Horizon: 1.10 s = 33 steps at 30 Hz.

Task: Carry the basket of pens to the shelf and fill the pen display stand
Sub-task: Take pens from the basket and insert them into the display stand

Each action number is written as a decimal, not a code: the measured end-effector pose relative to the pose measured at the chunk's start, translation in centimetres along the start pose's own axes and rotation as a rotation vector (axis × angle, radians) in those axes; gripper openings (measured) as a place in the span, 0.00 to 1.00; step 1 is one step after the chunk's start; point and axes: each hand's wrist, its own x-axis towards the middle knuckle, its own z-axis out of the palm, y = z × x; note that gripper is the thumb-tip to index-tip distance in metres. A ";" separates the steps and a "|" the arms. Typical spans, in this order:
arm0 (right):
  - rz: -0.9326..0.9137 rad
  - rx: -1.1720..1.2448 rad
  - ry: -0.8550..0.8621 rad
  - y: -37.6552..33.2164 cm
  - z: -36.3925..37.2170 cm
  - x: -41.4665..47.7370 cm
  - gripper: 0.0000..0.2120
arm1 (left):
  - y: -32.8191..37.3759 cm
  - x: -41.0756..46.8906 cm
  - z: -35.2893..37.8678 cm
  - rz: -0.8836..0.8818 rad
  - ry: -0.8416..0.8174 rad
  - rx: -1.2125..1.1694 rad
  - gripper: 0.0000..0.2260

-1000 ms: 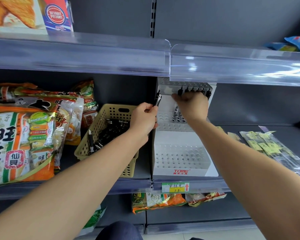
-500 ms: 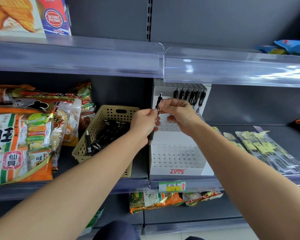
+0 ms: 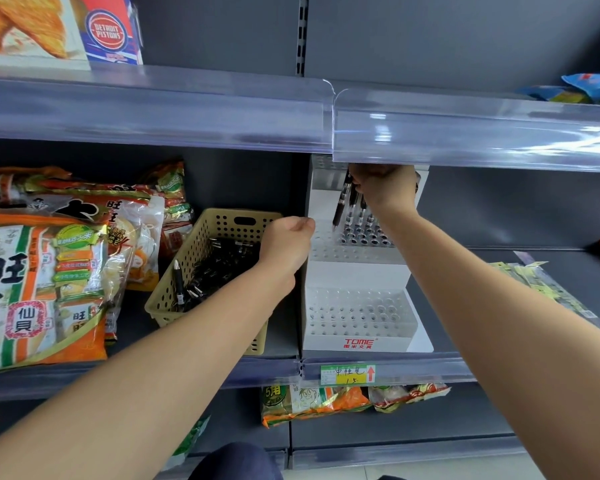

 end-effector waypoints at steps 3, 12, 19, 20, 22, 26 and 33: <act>-0.016 -0.140 0.027 0.3 0.4 0.3 0.10 | -0.1 0.1 -0.1 0.008 -0.003 0.004 0.13; -0.094 -0.268 0.098 0.2 0.9 0.1 0.10 | 0.0 0.4 -0.7 0.011 0.002 0.015 0.12; -0.100 -0.357 0.063 0.9 0.9 0.3 0.07 | 0.0 0.4 -0.9 0.012 -0.001 0.020 0.12; -0.105 -0.378 0.067 1.2 0.8 0.4 0.06 | 0.0 0.4 -0.9 0.013 -0.001 0.023 0.12; -0.109 -0.395 0.057 1.7 0.7 0.3 0.06 | 0.0 0.4 -1.0 0.015 0.000 0.026 0.12; -0.130 -0.380 0.029 2.2 0.4 0.4 0.08 | 0.0 0.2 -0.9 0.010 -0.001 0.027 0.12; -0.184 -0.470 0.038 2.7 0.6 0.6 0.09 | 0.0 0.0 -0.8 0.005 -0.002 0.032 0.12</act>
